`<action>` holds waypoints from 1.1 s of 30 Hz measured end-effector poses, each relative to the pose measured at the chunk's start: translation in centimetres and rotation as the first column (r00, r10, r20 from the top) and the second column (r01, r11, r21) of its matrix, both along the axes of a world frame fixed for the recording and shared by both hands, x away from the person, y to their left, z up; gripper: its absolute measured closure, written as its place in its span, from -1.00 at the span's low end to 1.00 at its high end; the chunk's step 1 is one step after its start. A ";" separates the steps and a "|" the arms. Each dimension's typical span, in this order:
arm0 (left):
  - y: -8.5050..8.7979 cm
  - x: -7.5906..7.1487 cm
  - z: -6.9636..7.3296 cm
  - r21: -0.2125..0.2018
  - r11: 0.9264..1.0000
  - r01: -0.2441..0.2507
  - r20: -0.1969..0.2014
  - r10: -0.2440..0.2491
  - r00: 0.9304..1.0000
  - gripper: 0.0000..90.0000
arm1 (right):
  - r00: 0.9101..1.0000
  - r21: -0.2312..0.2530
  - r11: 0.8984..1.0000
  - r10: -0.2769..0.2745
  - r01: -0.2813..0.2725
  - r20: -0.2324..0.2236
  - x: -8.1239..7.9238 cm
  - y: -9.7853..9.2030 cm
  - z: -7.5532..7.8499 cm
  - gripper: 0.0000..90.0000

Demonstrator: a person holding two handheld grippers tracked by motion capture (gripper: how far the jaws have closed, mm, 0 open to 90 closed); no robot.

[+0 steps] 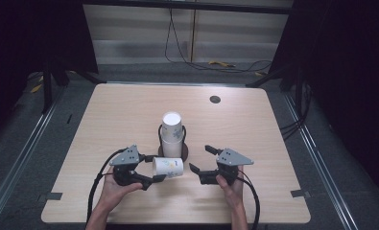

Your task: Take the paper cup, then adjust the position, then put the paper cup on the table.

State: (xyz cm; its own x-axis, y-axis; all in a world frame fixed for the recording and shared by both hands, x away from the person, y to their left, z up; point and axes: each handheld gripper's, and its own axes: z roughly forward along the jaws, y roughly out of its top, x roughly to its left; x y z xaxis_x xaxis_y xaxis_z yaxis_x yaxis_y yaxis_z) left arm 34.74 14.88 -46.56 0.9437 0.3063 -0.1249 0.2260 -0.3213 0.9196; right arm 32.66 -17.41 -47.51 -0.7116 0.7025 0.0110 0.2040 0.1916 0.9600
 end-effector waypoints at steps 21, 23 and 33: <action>2.2 0.7 0.6 0.067 0.995 -0.070 -0.016 0.071 0.997 -0.43 | 0.973 0.020 0.974 -0.227 0.227 0.046 -0.6 -1.3 -0.8 -0.72; 2.4 0.8 0.5 0.079 0.993 -0.082 -0.024 0.084 0.996 -0.43 | 0.964 0.031 0.965 -0.260 0.259 0.054 -0.7 -1.4 -1.2 -0.72; 4.0 1.1 0.6 0.103 0.987 -0.120 -0.037 0.124 0.992 -0.43 | 0.943 0.013 0.947 -0.322 0.322 0.088 -0.8 -1.3 -1.7 -0.72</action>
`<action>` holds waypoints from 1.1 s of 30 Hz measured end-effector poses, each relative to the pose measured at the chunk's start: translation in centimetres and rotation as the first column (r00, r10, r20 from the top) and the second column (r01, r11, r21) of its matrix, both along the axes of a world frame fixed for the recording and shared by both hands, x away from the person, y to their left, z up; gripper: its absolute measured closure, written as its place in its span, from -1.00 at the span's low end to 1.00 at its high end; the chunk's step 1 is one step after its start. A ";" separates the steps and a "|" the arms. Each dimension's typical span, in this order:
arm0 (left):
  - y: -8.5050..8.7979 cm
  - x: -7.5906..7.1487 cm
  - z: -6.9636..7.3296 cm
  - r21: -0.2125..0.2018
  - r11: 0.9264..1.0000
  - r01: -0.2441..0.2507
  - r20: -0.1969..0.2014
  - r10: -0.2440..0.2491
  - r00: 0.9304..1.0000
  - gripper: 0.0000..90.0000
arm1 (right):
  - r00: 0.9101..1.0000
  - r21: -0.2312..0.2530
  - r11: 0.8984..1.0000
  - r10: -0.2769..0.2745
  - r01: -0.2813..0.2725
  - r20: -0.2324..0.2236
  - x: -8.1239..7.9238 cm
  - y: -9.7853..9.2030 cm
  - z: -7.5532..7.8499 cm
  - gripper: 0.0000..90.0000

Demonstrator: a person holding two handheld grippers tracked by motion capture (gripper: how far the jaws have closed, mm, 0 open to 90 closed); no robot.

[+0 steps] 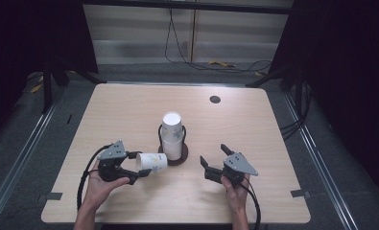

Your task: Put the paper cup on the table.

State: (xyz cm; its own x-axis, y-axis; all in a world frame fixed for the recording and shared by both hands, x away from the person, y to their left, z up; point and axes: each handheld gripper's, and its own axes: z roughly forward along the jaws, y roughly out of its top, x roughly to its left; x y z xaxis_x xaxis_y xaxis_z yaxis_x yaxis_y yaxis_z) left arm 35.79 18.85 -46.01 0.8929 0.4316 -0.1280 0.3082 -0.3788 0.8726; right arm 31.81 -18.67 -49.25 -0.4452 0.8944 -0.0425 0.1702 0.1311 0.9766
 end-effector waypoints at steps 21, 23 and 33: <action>2.2 1.7 1.8 0.105 0.988 -0.111 -0.023 0.114 0.993 -0.43 | 0.995 0.027 0.998 -0.066 0.064 0.070 -0.1 0.4 -0.8 -0.71; 2.2 1.9 1.9 0.100 0.989 -0.106 -0.022 0.109 0.994 -0.43 | 0.995 0.033 0.997 -0.070 0.068 0.071 -0.1 0.2 -0.9 -0.71; 2.1 3.9 2.7 0.218 0.966 -0.140 -0.038 0.152 0.988 -0.43 | 0.991 0.066 0.994 -0.096 0.090 0.093 -0.7 -0.1 -1.1 -0.72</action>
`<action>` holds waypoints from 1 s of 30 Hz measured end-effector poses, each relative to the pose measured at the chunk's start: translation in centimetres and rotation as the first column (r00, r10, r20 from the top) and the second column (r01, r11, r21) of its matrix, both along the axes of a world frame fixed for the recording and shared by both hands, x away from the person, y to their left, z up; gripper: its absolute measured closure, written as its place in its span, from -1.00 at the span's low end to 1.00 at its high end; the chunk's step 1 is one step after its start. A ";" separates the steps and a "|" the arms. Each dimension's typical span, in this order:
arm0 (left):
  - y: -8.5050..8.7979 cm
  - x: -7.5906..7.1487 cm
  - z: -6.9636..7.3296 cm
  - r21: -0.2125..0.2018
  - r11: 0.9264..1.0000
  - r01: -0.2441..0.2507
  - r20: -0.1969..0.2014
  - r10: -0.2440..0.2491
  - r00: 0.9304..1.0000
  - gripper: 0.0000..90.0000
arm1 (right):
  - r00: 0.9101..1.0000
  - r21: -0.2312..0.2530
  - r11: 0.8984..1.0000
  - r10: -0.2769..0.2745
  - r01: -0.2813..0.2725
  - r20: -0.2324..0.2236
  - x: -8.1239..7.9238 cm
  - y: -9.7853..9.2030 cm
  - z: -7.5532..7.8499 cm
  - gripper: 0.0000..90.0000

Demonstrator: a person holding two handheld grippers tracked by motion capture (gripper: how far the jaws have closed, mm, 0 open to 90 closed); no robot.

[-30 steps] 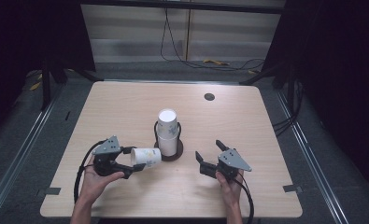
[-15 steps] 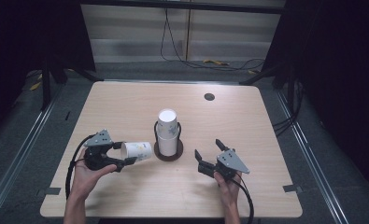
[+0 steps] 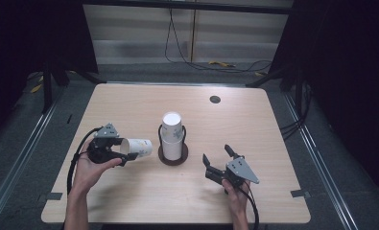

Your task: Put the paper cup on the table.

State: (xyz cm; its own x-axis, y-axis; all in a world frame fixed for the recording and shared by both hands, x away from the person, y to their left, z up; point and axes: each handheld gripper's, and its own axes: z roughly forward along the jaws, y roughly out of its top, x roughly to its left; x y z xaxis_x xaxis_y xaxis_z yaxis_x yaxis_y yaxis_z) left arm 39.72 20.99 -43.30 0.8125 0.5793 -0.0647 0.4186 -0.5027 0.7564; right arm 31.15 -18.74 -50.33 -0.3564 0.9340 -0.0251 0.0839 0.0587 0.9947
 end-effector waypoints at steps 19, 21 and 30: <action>-0.4 3.1 2.1 0.168 0.986 -0.021 -0.098 0.038 0.994 -0.44 | 0.999 0.002 0.999 -0.035 0.035 0.020 -0.4 0.1 -0.1 -0.72; -0.6 3.5 2.2 0.191 0.981 -0.020 -0.102 0.040 0.994 -0.44 | 0.999 0.002 0.999 -0.041 0.041 0.018 -0.4 0.1 -0.1 -0.72; -1.3 4.9 2.6 0.262 0.965 0.002 -0.136 0.035 0.990 -0.45 | 0.999 0.009 0.999 -0.035 0.035 0.014 -0.3 0.0 0.0 -0.72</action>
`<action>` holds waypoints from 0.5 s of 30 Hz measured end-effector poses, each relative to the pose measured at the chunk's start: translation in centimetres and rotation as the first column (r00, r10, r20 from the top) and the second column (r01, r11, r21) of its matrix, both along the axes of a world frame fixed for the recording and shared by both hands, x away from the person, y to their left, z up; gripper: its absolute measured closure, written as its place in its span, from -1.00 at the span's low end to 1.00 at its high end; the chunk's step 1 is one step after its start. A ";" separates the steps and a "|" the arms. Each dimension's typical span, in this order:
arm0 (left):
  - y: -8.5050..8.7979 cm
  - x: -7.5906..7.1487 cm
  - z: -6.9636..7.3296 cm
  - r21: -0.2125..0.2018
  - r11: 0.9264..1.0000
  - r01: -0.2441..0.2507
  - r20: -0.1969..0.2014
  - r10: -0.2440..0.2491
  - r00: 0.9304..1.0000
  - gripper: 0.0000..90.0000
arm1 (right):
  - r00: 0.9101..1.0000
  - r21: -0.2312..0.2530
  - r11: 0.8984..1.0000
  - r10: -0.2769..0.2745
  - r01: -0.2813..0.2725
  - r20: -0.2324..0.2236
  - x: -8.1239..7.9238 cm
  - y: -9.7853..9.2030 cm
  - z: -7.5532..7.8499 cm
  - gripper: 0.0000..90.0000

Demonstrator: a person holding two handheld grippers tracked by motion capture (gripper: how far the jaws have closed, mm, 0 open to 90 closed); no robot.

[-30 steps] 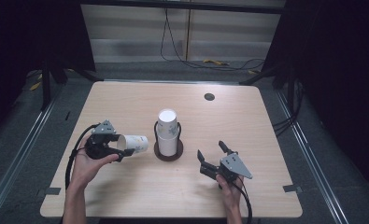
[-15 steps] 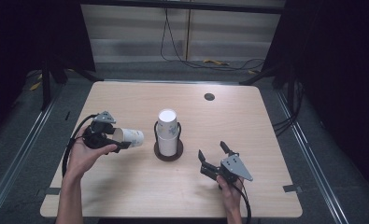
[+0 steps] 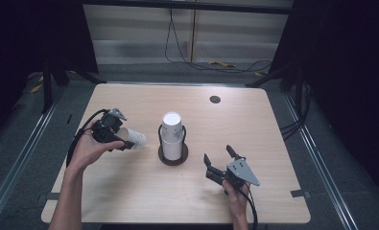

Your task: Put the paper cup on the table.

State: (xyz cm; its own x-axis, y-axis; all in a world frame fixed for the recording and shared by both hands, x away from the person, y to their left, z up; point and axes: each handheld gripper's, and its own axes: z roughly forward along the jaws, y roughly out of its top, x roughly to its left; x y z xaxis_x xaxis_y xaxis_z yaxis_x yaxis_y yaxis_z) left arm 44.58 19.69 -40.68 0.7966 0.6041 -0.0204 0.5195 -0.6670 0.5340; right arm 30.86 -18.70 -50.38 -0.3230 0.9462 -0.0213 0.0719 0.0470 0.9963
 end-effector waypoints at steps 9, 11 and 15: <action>-1.1 0.9 -0.6 0.076 0.997 0.026 -0.050 -0.022 0.999 -0.45 | 1.000 0.003 1.000 -0.004 0.004 -0.004 0.0 0.0 0.0 -0.71; -1.4 1.0 -0.7 0.091 0.995 0.026 -0.064 -0.020 0.998 -0.46 | 1.000 -0.002 1.000 0.000 0.000 -0.006 0.1 0.0 0.0 -0.71; -1.9 1.0 -0.8 0.099 0.994 0.039 -0.067 -0.032 0.997 -0.47 | 1.000 0.000 1.000 -0.005 0.005 -0.007 0.1 0.0 0.0 -0.71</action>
State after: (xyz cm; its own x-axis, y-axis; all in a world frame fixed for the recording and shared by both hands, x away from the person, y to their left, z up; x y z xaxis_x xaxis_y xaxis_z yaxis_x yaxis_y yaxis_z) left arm 45.58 17.77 -41.50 0.8167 0.5769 -0.0138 0.5259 -0.7343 0.4292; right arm 30.94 -18.69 -50.36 -0.3186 0.9477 -0.0190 0.0790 0.0465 0.9958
